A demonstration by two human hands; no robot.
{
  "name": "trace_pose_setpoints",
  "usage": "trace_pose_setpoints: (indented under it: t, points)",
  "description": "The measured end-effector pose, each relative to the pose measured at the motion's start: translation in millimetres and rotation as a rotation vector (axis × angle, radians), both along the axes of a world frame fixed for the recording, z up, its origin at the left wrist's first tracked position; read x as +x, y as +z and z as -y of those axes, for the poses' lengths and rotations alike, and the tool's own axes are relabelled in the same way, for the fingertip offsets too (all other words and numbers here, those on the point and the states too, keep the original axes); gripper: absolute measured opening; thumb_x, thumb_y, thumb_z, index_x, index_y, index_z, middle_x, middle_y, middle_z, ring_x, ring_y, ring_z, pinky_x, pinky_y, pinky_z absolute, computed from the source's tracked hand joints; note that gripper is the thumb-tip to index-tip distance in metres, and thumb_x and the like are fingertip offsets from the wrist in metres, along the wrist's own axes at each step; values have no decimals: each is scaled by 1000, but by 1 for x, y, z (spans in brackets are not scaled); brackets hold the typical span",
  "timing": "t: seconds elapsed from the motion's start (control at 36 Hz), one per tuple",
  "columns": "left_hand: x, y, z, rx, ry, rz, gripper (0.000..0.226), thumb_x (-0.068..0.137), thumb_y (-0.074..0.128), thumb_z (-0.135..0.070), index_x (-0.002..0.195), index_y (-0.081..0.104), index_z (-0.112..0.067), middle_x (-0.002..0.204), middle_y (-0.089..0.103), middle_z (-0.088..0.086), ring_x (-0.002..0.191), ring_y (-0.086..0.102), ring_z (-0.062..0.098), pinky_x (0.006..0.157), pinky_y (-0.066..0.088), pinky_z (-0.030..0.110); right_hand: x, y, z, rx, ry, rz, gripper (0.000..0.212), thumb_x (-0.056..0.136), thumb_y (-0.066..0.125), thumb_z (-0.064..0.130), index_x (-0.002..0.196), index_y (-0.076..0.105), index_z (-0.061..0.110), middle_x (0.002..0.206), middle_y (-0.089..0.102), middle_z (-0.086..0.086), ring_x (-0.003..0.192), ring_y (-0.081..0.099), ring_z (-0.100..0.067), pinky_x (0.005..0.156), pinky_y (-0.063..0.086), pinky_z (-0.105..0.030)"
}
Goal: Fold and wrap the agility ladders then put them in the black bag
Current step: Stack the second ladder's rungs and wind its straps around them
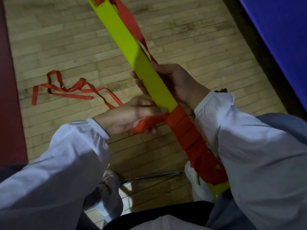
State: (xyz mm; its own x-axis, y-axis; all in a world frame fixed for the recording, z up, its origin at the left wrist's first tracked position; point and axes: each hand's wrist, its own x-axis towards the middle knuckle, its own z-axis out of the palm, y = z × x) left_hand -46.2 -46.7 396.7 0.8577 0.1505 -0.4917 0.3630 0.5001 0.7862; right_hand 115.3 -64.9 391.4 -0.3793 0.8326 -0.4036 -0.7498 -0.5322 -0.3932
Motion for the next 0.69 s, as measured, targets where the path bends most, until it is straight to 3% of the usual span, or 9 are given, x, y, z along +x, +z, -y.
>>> trace_pose_setpoints:
  t: [0.08,0.17,0.28,0.39,0.5,0.56,0.64,0.69]
  points:
    - [0,-1,-1,-50,20,-57,9,79,70,-17,86,73,-12,79,72,6,52,65,20,48,53,24,-1,0,0,16,15,56,37,87,47,20,116,56,0,102,68,-13,86,69,-23,76,57,-31]
    - [1,0,-2,-46,2,-154,31,76,70,-20,103,62,-6,76,73,5,52,65,21,43,50,23,-1,-1,0,23,34,101,35,83,50,19,109,62,0,99,69,-12,84,69,-23,76,57,-31]
    - [2,3,-6,-57,-24,-266,45,73,62,-29,109,62,-3,71,72,6,52,65,18,42,49,22,-2,-3,-2,52,53,149,36,69,66,16,102,68,1,98,71,-12,82,70,-24,71,58,-33]
    - [4,2,-7,-31,-33,-338,27,89,57,-25,104,65,-5,72,73,5,53,66,16,43,49,20,-1,-9,-5,70,76,221,53,58,76,18,107,61,3,95,72,-8,80,71,-21,66,57,-31]
    - [5,6,-5,26,-37,-341,23,89,57,-27,104,62,-10,69,73,1,56,66,15,43,49,20,-3,-15,-6,27,68,340,48,56,75,19,101,63,4,96,70,-6,78,70,-19,63,57,-30]
    - [5,6,-3,24,-30,-351,35,87,59,-29,115,58,-7,65,72,-2,55,67,11,42,48,20,-4,-17,-7,6,56,394,48,57,76,19,101,63,4,99,68,-7,78,71,-19,63,57,-31]
    - [5,3,-2,30,-2,-366,77,74,66,-36,137,39,1,61,70,-4,55,68,8,42,48,20,-6,-19,-7,-17,22,480,42,63,73,14,101,61,2,101,65,-10,77,71,-21,61,56,-31]
    - [5,2,-2,44,-17,-364,68,76,64,-36,131,45,-2,59,70,-4,53,67,10,42,48,20,-8,-21,-7,-28,-12,538,42,69,73,10,107,57,0,101,66,-12,75,72,-22,59,56,-31]
